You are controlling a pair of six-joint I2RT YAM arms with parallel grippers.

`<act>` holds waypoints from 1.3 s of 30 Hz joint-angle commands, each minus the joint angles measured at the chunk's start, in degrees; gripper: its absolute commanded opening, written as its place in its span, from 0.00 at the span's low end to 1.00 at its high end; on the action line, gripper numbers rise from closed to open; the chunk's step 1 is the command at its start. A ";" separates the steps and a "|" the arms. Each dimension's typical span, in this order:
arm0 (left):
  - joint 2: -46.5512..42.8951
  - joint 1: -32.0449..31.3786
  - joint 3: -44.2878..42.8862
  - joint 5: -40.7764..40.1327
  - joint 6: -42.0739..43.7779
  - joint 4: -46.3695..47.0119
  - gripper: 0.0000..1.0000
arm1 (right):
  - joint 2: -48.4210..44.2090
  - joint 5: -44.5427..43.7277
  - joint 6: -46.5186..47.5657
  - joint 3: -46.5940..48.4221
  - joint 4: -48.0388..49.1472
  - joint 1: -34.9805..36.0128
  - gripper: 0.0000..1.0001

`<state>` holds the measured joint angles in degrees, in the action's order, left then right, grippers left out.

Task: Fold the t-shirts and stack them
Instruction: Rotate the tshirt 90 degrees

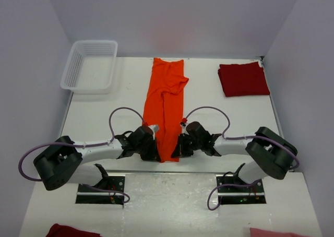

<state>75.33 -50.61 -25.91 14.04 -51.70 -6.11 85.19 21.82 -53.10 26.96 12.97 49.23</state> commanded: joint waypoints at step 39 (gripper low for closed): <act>-18.47 1.13 -7.22 -23.16 1.34 -22.72 0.25 | -4.15 -12.50 -2.36 -0.42 -12.61 4.11 0.00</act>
<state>56.42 -49.30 -31.64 -1.87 -51.37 -23.79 82.32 13.98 -57.01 26.46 8.05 52.53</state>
